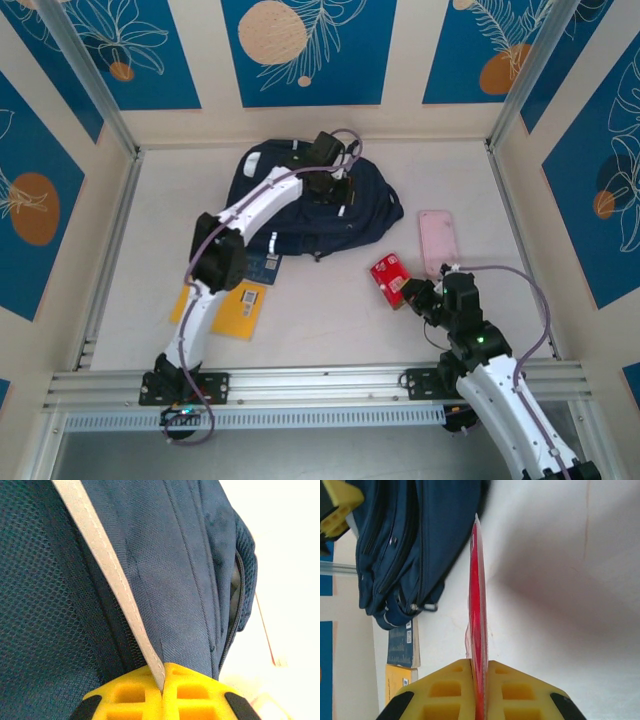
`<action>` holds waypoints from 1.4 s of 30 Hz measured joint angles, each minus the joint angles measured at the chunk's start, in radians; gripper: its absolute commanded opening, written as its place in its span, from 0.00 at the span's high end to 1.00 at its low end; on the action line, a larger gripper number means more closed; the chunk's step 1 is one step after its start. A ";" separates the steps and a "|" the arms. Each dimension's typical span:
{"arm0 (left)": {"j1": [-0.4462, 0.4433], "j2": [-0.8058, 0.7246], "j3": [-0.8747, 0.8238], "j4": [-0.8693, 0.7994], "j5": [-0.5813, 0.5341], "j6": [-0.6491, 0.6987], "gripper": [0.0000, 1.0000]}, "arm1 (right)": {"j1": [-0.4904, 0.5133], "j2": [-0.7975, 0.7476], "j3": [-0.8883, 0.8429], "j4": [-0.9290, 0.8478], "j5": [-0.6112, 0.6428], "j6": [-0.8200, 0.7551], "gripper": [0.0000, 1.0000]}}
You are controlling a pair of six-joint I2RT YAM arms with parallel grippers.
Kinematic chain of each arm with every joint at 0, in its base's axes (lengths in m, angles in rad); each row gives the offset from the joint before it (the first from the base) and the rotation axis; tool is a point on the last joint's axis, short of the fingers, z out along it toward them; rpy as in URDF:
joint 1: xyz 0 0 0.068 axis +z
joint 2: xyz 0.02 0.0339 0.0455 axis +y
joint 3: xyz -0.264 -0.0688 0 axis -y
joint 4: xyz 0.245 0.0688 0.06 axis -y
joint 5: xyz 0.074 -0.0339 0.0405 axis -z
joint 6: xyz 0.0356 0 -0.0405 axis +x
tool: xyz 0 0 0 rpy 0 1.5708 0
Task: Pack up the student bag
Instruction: Rotate the student bag at the bottom-center of the table, then open the student bag at the top-center of the table.
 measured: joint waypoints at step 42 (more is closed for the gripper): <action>-0.278 0.072 0.013 -0.278 -0.478 0.144 0.24 | -0.013 -0.080 0.192 -0.265 0.080 -0.124 1.00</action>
